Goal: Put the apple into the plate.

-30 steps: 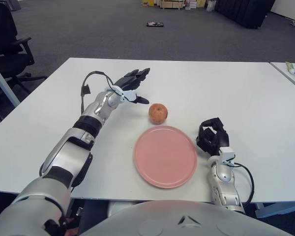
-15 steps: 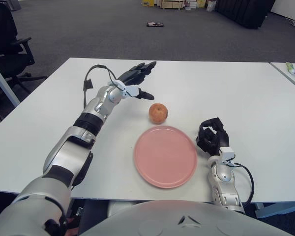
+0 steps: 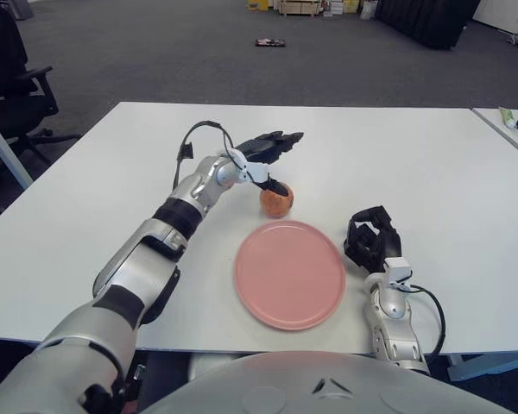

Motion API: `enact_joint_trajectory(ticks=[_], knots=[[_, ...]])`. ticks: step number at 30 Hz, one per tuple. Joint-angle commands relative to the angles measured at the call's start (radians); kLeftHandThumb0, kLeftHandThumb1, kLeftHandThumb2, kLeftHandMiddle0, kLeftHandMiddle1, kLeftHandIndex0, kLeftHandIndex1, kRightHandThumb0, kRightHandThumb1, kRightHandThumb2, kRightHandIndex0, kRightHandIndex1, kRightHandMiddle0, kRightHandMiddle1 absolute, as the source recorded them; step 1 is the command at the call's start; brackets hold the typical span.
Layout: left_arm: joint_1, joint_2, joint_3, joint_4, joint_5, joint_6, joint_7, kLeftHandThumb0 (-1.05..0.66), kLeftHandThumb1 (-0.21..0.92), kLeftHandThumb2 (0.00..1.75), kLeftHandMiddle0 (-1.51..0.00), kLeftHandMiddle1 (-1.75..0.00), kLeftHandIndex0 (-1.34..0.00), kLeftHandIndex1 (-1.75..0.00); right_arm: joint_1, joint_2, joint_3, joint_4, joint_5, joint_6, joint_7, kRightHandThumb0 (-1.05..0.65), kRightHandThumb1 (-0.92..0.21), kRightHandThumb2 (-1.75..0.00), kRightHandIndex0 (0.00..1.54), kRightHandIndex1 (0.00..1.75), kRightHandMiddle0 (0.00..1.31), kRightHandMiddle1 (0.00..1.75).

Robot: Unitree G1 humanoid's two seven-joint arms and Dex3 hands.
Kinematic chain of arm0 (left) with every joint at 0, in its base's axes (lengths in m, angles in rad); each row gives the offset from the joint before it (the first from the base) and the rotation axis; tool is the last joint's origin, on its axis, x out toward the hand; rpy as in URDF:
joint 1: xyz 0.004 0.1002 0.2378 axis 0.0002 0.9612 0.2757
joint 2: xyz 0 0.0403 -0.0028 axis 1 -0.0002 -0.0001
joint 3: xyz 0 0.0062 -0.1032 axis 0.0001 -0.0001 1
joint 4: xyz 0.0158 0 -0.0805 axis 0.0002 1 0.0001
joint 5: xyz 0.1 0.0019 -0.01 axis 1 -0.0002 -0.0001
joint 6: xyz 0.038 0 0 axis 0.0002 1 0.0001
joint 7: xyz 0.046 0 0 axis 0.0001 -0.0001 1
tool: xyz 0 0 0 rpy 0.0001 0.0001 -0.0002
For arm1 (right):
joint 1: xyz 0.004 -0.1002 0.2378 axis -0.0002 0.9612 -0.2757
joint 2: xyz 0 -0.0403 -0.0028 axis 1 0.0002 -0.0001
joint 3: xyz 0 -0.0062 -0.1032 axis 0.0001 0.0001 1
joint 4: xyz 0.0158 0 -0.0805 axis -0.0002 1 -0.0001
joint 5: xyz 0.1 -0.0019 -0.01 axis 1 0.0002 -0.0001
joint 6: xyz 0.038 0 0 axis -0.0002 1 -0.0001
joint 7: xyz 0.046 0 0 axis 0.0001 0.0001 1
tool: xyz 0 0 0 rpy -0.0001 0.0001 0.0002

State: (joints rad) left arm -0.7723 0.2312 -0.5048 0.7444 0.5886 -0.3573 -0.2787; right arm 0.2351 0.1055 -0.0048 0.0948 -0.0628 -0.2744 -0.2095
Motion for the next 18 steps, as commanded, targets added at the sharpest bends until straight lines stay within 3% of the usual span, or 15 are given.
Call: enact_joint_trajectory(ticks=[1, 18], knots=[[-0.038, 0.009, -0.030, 0.033, 0.033, -0.020, -0.010, -0.93, 0.78, 0.10, 0.00, 0.00, 0.00, 0.00, -0.003, 0.015, -0.003, 0.001, 0.013, 0.006, 0.002, -0.40, -0.61, -0.96, 0.72, 1.75, 0.39, 1.75], [-0.068, -0.017, -0.125, 0.163, 0.140, -0.046, 0.027, -0.96, 0.81, 0.15, 0.00, 0.00, 0.00, 0.00, 0.005, 0.016, -0.004, -0.001, 0.013, -0.013, -0.003, -0.40, -0.61, -0.96, 0.74, 1.75, 0.39, 1.75]])
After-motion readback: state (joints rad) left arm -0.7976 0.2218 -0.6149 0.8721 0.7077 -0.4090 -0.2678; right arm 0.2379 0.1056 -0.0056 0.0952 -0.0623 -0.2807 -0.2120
